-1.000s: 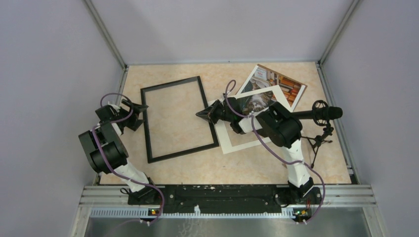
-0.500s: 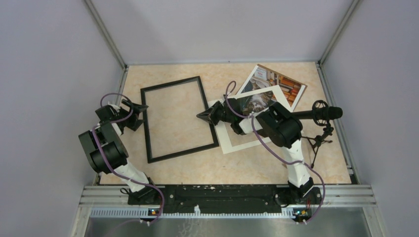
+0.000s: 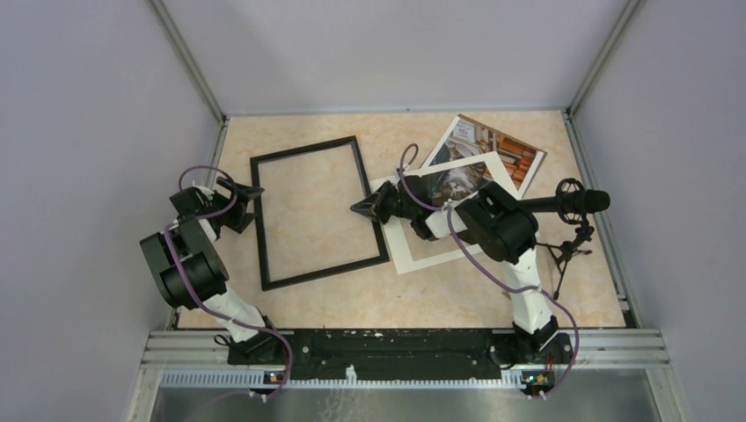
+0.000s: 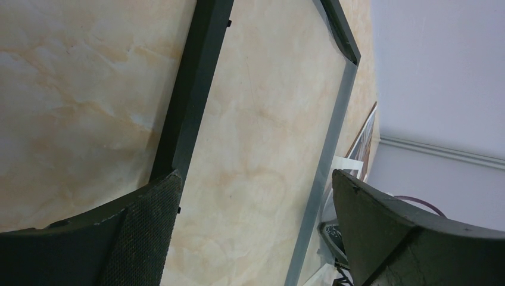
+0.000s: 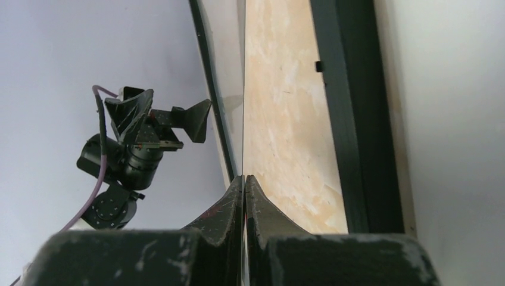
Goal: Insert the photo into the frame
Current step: Place the photo frame item in the photo frame.
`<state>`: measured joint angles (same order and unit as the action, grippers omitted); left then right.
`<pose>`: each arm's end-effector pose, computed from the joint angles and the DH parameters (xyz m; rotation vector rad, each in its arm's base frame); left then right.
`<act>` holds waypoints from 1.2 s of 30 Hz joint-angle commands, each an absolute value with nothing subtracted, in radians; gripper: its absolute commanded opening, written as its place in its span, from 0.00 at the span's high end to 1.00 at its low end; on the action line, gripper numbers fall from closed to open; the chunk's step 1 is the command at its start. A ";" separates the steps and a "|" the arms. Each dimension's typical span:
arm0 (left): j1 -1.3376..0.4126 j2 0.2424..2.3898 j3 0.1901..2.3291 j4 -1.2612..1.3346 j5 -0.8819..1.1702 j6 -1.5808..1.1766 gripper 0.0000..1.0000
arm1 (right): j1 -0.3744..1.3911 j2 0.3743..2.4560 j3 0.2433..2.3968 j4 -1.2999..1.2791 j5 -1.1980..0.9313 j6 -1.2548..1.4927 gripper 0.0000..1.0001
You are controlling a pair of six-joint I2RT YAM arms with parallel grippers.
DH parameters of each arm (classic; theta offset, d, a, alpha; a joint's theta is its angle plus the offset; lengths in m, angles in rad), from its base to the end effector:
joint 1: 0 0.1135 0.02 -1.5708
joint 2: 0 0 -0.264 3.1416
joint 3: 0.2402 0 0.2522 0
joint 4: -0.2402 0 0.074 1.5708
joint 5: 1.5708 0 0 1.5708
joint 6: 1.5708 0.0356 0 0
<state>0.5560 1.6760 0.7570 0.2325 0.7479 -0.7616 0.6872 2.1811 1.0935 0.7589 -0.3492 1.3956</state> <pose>0.2858 0.1491 0.1542 -1.0080 1.9596 -0.9510 0.3324 0.2885 0.1061 0.5206 2.2371 1.6103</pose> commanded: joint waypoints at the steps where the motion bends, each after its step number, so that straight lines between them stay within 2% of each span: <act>1: 0.558 1.640 0.749 0.262 0.758 -0.758 0.02 | 0.704 2.189 1.165 0.792 -0.387 1.330 1.00; 14: 0.559 1.637 0.750 0.261 0.760 -0.758 0.01 | 0.686 2.180 1.188 0.797 -0.455 1.195 1.00; 16: 0.558 1.637 0.750 0.261 0.759 -0.758 0.01 | 0.680 2.179 1.201 0.770 -0.460 1.173 0.85; 17: 0.558 1.638 0.751 0.261 0.759 -0.759 0.02 | 0.678 2.183 1.211 0.763 -0.467 1.167 0.83; 23: 0.558 1.638 0.750 0.261 0.759 -0.756 0.02 | 0.673 2.230 1.274 0.753 -0.527 1.142 0.76; 26: 0.558 1.637 0.750 0.259 0.759 -0.755 0.02 | 0.669 2.256 1.299 0.770 -0.564 1.139 0.80; 31: 0.558 1.637 0.753 0.260 0.758 -0.756 0.02 | 0.666 2.289 1.315 0.835 -0.629 1.149 0.94; 36: 0.558 1.636 0.752 0.259 0.760 -0.755 0.02 | 0.659 2.308 1.325 0.908 -0.683 1.177 1.00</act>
<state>0.5556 1.6756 0.7570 0.2325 0.7479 -0.7612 0.6662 2.2929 1.2789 0.7742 -0.6071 1.1675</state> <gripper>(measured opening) 0.986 0.015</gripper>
